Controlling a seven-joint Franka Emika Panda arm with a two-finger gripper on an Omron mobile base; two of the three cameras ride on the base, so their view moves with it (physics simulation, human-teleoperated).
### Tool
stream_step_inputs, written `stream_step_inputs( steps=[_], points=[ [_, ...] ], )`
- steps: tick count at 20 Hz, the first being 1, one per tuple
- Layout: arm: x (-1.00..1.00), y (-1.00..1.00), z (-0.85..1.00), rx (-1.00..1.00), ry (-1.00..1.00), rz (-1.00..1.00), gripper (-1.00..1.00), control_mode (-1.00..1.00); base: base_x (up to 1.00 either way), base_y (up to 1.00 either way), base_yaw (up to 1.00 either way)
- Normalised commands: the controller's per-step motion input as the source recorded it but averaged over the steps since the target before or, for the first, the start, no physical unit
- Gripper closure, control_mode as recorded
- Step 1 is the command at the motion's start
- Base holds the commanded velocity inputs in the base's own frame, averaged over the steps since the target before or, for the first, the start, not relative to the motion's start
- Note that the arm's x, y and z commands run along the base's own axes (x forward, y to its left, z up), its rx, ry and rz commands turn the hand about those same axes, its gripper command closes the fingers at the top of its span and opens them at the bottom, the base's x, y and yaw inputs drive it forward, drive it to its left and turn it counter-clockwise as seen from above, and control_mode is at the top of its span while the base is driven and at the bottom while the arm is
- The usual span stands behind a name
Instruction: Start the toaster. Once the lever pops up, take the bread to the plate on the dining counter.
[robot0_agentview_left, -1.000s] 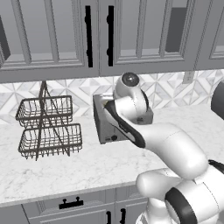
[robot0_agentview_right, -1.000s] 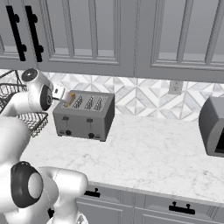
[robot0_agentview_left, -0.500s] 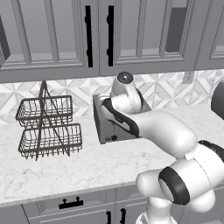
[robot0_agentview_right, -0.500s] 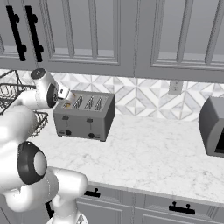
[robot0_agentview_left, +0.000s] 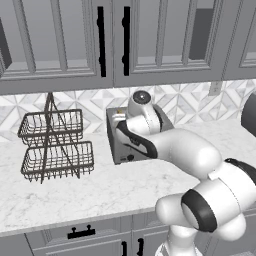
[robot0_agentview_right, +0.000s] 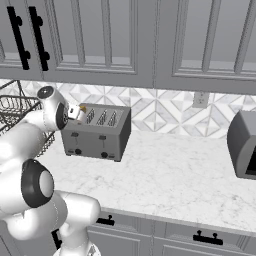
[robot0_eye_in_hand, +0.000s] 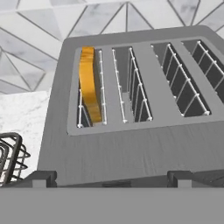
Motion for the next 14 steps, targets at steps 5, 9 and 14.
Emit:
stream_step_inputs(
  steps=[5, 9, 14],
  points=[
    [0.19, 0.0, -0.01, -0.02, -0.04, 0.0, -1.0, -1.0, 0.0, 0.0, 0.0],
    [0.17, 0.0, -0.02, -0.03, -0.04, 0.0, -1.0, -1.0, 0.0, 0.0, 0.0],
    [0.14, 0.08, -0.06, -0.05, -0.04, 0.0, -1.0, -1.0, 0.0, 0.0, 0.0]
  ],
)
